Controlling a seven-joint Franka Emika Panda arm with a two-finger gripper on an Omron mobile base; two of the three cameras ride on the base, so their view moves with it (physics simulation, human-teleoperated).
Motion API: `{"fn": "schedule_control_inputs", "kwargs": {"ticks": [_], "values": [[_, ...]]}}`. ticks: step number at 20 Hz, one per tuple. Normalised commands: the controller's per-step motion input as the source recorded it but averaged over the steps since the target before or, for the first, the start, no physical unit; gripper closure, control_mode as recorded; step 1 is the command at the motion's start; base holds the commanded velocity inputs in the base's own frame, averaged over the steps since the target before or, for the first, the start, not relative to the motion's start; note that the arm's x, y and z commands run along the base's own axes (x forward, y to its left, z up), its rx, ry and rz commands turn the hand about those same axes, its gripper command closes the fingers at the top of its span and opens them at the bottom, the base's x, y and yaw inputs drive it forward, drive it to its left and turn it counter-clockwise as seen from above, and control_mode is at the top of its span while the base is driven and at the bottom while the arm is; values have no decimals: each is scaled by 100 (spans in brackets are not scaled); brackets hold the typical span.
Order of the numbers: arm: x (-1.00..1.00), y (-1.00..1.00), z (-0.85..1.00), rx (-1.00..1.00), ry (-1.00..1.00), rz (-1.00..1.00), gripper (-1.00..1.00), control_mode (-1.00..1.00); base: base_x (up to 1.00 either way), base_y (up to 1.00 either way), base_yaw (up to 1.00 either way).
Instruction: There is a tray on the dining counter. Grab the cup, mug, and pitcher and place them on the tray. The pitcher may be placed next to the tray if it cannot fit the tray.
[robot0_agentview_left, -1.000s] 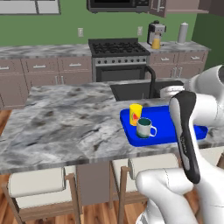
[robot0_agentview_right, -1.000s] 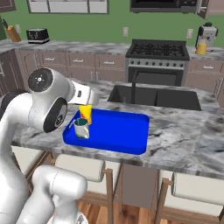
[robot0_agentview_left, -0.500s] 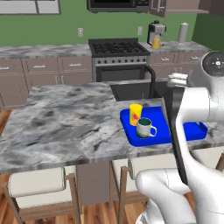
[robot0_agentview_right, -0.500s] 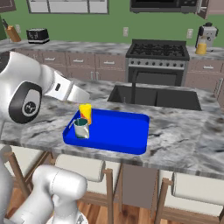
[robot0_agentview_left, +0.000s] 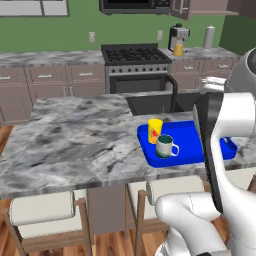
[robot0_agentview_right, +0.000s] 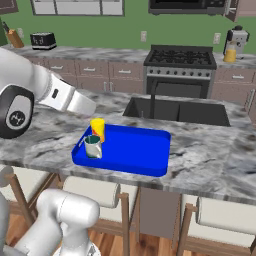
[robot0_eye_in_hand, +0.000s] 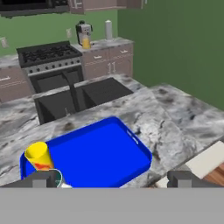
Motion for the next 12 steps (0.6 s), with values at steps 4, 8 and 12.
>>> {"fn": "schedule_control_inputs", "kwargs": {"ticks": [4, 8, 12], "values": [[-74, 0, 1, 0, 1, 12, -100, -100, 0, 0, 0], [-62, 0, 0, 1, 1, 17, -100, -100, 0, 0, 0], [-38, 1, 11, 2, 2, 14, -100, -100, 0, 0, 0]]}}
